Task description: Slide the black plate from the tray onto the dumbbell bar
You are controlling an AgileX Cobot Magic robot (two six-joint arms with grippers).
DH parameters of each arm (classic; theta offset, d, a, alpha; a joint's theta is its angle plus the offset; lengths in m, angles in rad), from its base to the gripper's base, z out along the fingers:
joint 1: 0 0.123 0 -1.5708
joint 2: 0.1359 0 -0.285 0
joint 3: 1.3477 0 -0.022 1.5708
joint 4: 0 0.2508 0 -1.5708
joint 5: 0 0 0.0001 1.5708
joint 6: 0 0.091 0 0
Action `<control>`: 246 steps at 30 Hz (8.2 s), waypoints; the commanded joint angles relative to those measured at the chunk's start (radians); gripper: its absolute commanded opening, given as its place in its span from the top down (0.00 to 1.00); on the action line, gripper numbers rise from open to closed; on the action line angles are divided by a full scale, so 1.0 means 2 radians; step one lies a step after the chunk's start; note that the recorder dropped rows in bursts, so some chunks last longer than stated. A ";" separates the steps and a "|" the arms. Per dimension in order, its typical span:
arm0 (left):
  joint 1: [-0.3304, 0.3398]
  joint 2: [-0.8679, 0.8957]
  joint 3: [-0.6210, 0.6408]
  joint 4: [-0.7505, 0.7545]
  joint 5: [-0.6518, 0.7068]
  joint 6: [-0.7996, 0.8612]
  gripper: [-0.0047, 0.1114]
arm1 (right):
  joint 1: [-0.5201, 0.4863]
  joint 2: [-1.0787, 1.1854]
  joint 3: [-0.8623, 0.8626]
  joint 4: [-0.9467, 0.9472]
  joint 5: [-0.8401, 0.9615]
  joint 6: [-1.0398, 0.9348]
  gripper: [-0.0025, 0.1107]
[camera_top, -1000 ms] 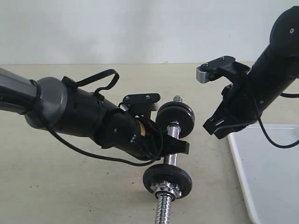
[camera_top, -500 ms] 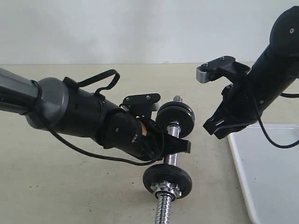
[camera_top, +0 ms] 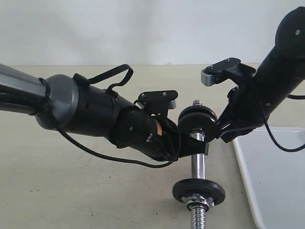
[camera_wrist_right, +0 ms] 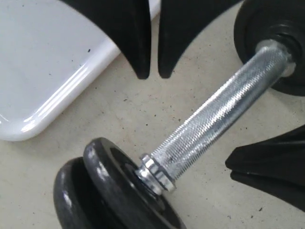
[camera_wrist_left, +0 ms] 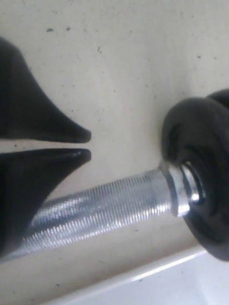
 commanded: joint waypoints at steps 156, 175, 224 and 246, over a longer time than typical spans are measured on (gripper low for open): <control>0.311 -0.497 0.254 0.440 -0.027 -0.082 0.92 | -0.003 -0.266 0.086 0.077 -0.183 -0.070 0.98; 0.346 -0.487 0.254 0.447 -0.121 -0.090 0.92 | -0.003 -0.266 0.086 0.077 -0.277 -0.092 0.98; 0.346 -0.991 0.469 0.449 -0.053 -0.189 0.92 | -0.003 -0.695 0.456 0.084 -0.545 0.042 0.98; 0.346 -1.005 0.485 0.449 -0.053 -0.188 0.92 | -0.003 -0.772 0.482 0.085 -0.525 0.079 0.98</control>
